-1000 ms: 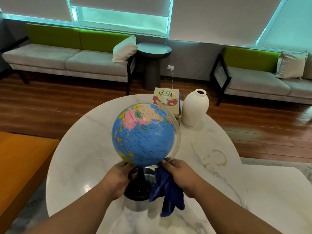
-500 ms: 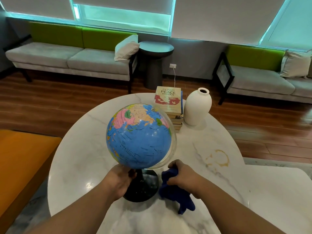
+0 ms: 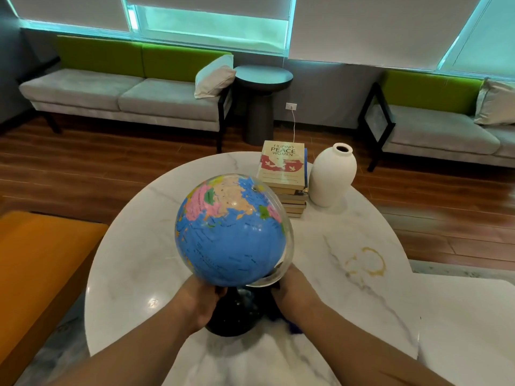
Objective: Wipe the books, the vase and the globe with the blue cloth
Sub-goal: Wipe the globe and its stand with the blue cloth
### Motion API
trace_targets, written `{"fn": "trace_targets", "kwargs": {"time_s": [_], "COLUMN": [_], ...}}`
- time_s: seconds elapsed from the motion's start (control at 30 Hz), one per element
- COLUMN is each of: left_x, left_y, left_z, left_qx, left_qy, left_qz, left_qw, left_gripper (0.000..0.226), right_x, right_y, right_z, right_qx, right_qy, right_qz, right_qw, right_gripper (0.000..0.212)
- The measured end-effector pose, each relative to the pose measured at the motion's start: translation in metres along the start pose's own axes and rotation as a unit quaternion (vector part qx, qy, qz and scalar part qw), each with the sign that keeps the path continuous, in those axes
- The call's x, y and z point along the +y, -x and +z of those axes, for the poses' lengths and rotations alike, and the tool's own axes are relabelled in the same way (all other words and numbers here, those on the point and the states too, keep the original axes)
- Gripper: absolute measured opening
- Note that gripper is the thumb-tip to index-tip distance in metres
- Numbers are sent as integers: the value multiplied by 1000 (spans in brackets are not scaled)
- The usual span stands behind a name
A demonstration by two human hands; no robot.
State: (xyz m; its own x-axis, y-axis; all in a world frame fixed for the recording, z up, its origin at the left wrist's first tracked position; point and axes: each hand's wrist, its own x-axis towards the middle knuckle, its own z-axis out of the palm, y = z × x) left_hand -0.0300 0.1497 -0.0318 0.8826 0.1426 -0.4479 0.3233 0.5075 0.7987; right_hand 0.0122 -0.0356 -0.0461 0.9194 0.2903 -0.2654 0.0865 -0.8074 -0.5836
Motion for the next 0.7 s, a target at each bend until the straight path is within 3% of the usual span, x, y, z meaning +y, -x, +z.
{"fn": "trace_targets", "kwargs": {"time_s": [0.13,0.2,0.3,0.4,0.5,0.7], "left_x": [9,11,11,13,19,25], "left_y": [2,5,8,6,10,14], "left_z": [-4,-2,1,2,6,7], "left_qx": [19,20,-3,-15,-8,6], "left_qy": [19,19,-8,0,-4,-8], "left_qz": [-20,-22,-13,-14,-15,-23], "left_qw": [999,999,1000,1000,1000,1000], "left_gripper": [31,33,28,25,25,26], "right_x": [-12,-14,-13,-31,-34,-37], "right_y": [2,0,-13,-9,-6,-14], "right_z": [5,4,4,0,0,-1], "right_qx": [-60,-89,-47,-42,-90,-42], "right_qy": [32,19,-33,-54,26,-13], "right_qz": [-123,-87,-28,-35,-71,-15], "right_qw": [990,992,998,997,993,999], "right_gripper": [43,44,45,53,46,39]}}
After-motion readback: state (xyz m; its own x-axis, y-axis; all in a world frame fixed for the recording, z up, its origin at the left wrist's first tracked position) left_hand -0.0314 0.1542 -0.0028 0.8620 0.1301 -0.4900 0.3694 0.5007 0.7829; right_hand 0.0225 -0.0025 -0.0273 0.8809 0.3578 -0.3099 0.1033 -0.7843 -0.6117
